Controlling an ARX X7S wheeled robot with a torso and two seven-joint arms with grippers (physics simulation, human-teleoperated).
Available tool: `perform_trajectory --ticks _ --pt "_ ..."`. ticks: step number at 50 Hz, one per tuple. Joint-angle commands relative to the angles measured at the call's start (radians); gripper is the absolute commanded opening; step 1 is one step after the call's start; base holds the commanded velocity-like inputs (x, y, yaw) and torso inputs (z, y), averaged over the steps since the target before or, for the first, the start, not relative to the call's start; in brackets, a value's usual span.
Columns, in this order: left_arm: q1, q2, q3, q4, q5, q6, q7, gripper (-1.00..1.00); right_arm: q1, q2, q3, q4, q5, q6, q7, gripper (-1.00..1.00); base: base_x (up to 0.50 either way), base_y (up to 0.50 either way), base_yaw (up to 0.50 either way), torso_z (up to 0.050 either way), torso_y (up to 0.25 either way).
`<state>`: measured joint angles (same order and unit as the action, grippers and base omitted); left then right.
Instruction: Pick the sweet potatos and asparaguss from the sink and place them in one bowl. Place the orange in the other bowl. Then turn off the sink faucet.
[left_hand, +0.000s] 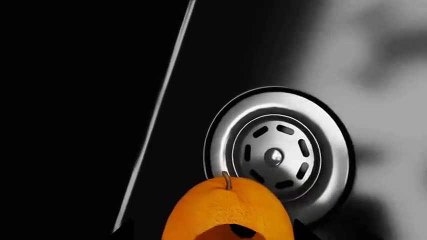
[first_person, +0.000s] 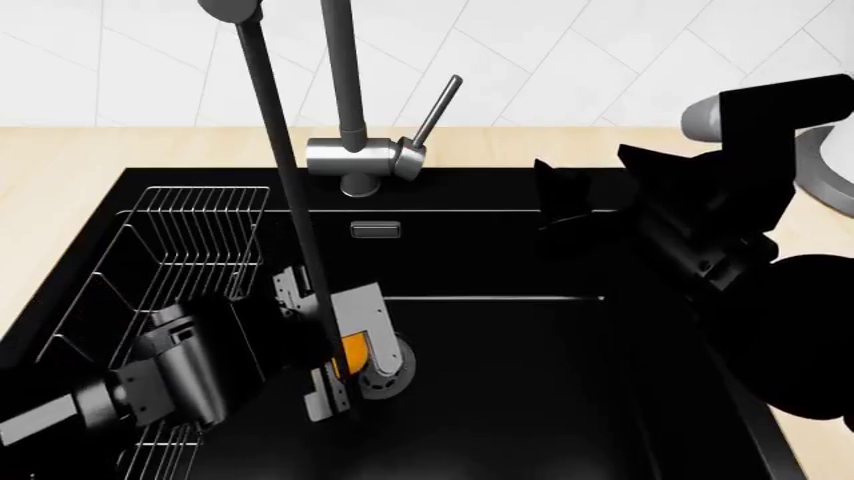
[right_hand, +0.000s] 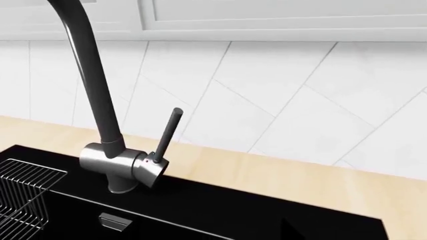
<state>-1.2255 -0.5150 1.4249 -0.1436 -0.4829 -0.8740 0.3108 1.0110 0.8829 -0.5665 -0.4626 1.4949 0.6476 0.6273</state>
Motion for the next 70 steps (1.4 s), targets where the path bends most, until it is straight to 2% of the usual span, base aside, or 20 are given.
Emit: perform_trajectory --ticks 1,18,19,32,37,45,70 --pt "0.013 0.026 0.015 -0.066 0.025 0.023 0.005 1.0 -0.006 0.001 0.0 -0.002 -0.002 -0.003 -0.002 1.0 0.0 0.0 0.0 0.0 0.0" --pt "0.052 0.051 0.044 -0.148 0.045 0.059 0.017 1.0 -0.013 0.008 0.003 -0.003 0.0 -0.008 -0.003 1.0 0.0 0.0 0.0 0.0 0.0" --pt "0.055 0.051 0.046 -0.15 0.049 0.066 0.014 -1.0 -0.013 0.008 0.004 -0.003 0.0 -0.007 -0.003 1.0 0.0 0.0 0.0 0.0 0.0" --pt "0.06 0.042 0.062 -0.134 0.063 0.082 0.017 -1.0 -0.018 0.007 0.004 -0.002 -0.005 -0.013 -0.006 1.0 0.0 0.0 0.0 0.0 -0.003" --pt "0.055 0.02 0.014 -0.094 0.062 0.12 -0.033 -1.0 -0.018 0.009 0.005 -0.007 -0.003 -0.013 -0.003 1.0 0.0 0.0 0.0 0.0 -0.004" --pt "0.054 -0.026 -0.038 0.017 0.029 0.139 -0.064 -1.0 -0.013 0.008 0.005 -0.009 0.0 -0.01 0.0 1.0 0.0 0.0 0.0 0.0 0.0" --pt "0.001 -0.154 -0.112 0.42 -0.021 0.063 -0.161 -1.0 0.005 0.008 0.009 -0.02 0.016 -0.002 0.015 1.0 0.0 0.0 0.0 0.0 0.0"
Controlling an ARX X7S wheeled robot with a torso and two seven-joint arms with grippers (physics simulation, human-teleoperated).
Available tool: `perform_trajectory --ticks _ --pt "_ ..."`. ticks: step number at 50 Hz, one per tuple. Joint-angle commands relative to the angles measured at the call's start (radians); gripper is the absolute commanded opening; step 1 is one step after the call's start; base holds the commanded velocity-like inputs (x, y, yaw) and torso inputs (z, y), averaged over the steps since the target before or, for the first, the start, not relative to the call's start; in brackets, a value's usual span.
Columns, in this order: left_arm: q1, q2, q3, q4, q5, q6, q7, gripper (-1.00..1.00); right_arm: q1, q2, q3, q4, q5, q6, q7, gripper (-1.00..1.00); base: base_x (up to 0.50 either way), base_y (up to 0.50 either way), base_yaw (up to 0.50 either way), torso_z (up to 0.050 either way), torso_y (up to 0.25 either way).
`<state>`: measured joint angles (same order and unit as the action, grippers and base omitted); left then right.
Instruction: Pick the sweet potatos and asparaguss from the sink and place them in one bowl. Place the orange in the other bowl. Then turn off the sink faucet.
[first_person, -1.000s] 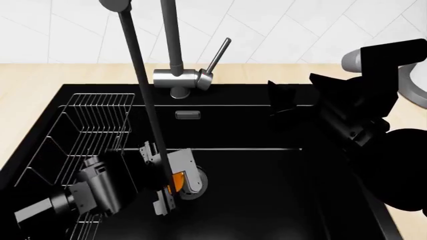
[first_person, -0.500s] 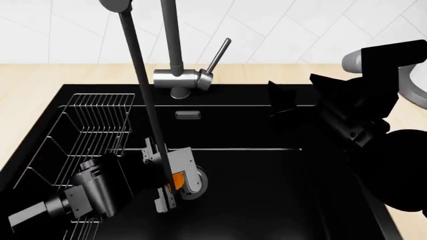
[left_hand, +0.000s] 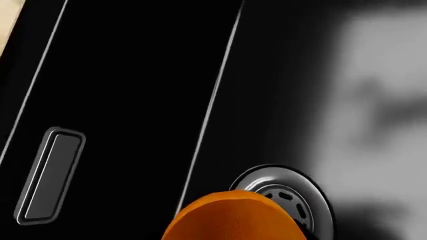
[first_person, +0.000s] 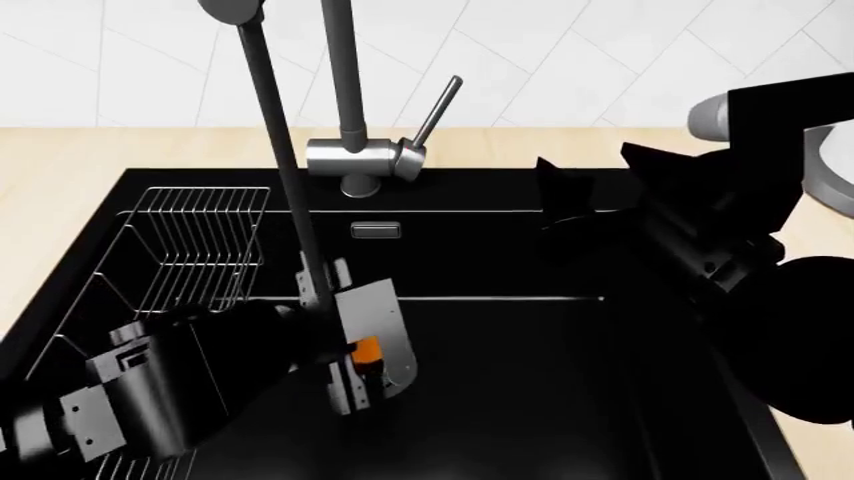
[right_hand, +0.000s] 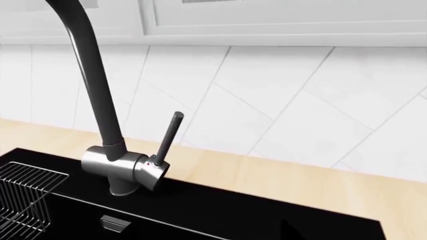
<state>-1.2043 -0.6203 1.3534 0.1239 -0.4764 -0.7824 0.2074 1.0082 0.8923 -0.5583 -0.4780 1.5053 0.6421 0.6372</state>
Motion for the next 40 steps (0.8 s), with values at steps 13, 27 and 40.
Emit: perform_trajectory --ticks 13,27,40 --pt "-0.024 -0.104 -0.066 0.303 -0.012 -0.017 -0.122 -1.0 0.01 0.0 0.005 -0.009 0.011 0.002 0.007 1.0 0.0 0.0 0.0 0.0 0.0" --pt "0.001 -0.14 -0.112 0.42 -0.036 0.008 -0.185 -1.0 -0.004 0.002 0.009 -0.011 0.002 -0.011 0.001 1.0 0.0 0.0 0.0 0.0 0.0" --pt "0.042 -0.146 -0.176 0.469 -0.088 0.031 -0.256 -1.0 -0.012 0.007 0.015 -0.02 0.006 -0.019 0.005 1.0 0.0 0.0 0.0 0.0 0.033"
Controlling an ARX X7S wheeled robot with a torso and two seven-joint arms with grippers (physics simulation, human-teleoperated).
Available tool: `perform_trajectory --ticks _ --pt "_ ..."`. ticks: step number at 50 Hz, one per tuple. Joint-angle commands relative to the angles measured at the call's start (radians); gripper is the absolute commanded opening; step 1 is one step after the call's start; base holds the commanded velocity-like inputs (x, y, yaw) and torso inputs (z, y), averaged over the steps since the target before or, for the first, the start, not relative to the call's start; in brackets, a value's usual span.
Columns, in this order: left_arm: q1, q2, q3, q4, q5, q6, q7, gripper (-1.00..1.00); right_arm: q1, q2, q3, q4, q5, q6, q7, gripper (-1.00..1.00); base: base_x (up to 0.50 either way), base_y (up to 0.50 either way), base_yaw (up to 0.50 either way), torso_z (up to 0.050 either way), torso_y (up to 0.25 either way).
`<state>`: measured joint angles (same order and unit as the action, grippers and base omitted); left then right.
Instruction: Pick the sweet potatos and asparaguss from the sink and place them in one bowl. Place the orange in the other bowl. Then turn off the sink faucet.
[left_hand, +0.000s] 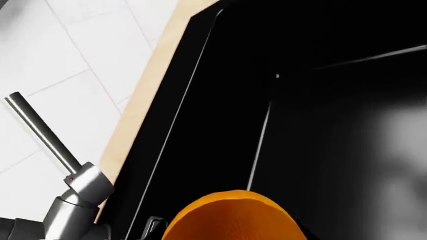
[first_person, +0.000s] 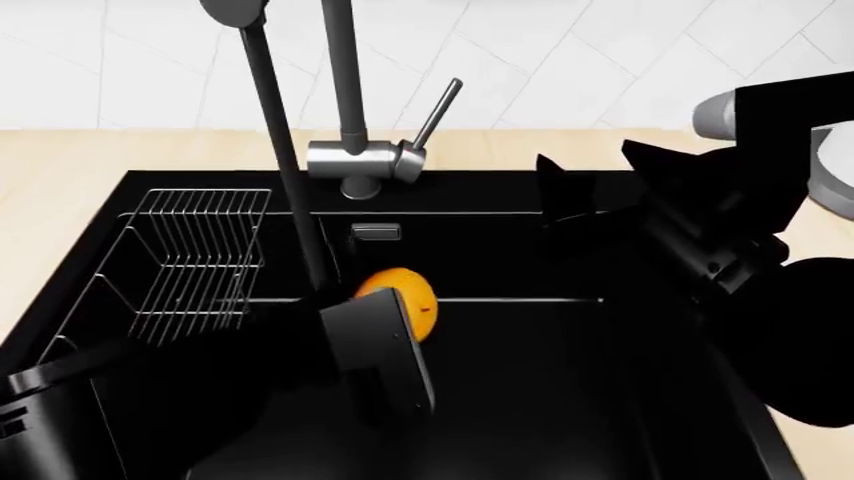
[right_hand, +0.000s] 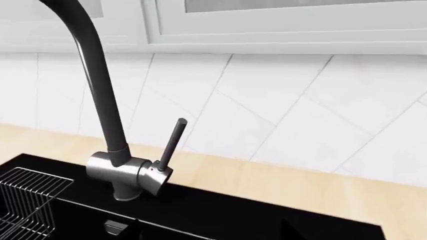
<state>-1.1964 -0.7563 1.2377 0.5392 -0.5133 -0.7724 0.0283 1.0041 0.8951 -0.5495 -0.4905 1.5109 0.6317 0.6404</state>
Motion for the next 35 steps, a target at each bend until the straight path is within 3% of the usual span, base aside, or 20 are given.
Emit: perform_trajectory --ticks 1,8,14,23,35 --pt "0.045 -0.01 -0.079 0.054 -0.074 0.021 -0.092 -1.0 -0.01 0.005 0.009 -0.013 0.001 -0.012 0.004 1.0 0.0 0.0 0.0 0.0 0.25" --pt "0.115 -0.005 -0.238 0.047 -0.195 0.032 -0.283 -1.0 -0.023 0.018 0.031 -0.073 -0.005 -0.039 0.056 1.0 0.0 0.0 0.0 0.0 0.25" --pt "0.171 -0.035 -0.304 0.081 -0.213 0.082 -0.379 -1.0 -0.066 0.045 0.069 -0.137 -0.016 -0.091 0.084 1.0 0.0 0.0 0.0 0.0 0.25" --pt "0.281 -0.095 -0.405 0.14 -0.28 0.183 -0.506 -1.0 -0.067 0.078 0.088 -0.287 0.026 -0.094 0.197 1.0 -0.49 0.0 0.0 0.0 0.25" --pt "0.367 -0.171 -0.503 0.171 -0.331 0.299 -0.586 -1.0 -0.071 0.095 0.122 -0.381 0.062 -0.129 0.244 1.0 -0.5 0.0 0.0 0.0 0.25"
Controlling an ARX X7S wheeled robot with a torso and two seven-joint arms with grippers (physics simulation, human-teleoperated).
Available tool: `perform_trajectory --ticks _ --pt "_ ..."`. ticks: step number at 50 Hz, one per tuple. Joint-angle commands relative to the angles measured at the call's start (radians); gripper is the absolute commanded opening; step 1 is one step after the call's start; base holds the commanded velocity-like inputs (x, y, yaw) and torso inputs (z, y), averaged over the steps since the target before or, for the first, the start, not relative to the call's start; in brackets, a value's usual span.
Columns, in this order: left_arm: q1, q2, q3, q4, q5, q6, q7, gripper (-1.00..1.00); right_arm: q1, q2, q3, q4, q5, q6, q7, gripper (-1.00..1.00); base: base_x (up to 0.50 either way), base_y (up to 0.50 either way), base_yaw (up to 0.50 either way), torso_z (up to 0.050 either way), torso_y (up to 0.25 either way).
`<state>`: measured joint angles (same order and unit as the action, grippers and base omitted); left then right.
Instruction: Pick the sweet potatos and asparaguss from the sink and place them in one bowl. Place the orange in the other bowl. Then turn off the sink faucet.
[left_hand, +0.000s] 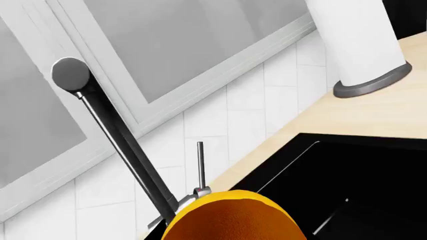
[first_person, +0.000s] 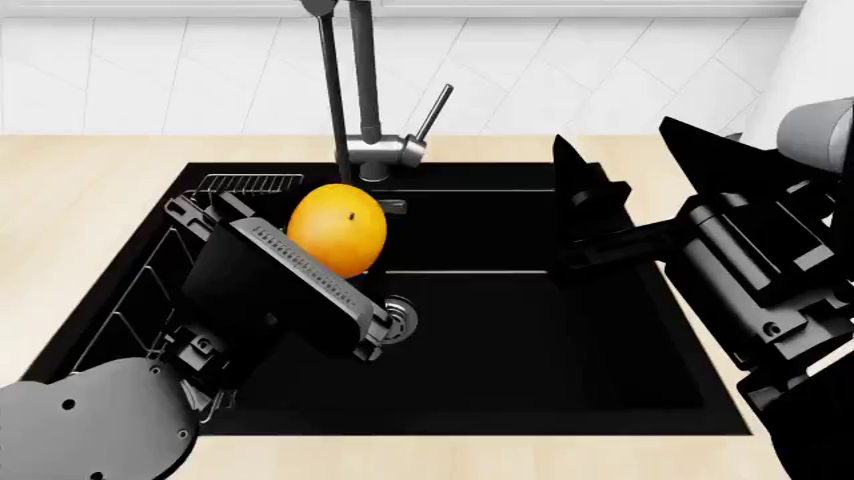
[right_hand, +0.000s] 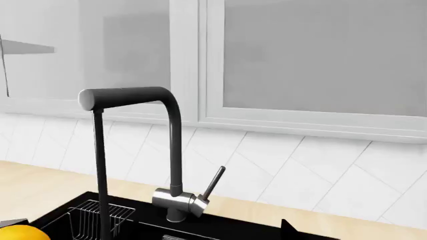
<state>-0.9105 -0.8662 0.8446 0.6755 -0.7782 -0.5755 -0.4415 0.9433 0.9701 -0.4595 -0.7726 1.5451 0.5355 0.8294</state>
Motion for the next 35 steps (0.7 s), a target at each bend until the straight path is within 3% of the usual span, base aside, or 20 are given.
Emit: perform_trajectory --ticks 1,7,19,35 --pt "0.092 -0.064 -0.118 0.036 -0.065 0.113 -0.133 -1.0 -0.014 0.021 0.036 -0.105 0.025 -0.039 0.054 1.0 -0.5 0.0 0.0 0.0 0.25" --pt "0.119 -0.08 -0.146 0.06 -0.049 0.127 -0.216 -1.0 -0.049 0.016 0.045 -0.144 -0.009 -0.062 0.054 1.0 -0.49 0.16 0.0 0.0 0.0" --pt "0.188 -0.109 -0.17 0.062 0.09 0.196 -0.325 -1.0 -0.052 -0.02 0.031 -0.174 -0.046 -0.058 0.07 1.0 -0.23 0.5 0.0 0.0 0.0" --pt "0.17 -0.108 -0.201 0.062 0.089 0.115 -0.443 -1.0 -0.054 -0.028 0.026 -0.179 -0.073 -0.052 0.069 1.0 -0.06 0.5 0.0 0.0 0.0"
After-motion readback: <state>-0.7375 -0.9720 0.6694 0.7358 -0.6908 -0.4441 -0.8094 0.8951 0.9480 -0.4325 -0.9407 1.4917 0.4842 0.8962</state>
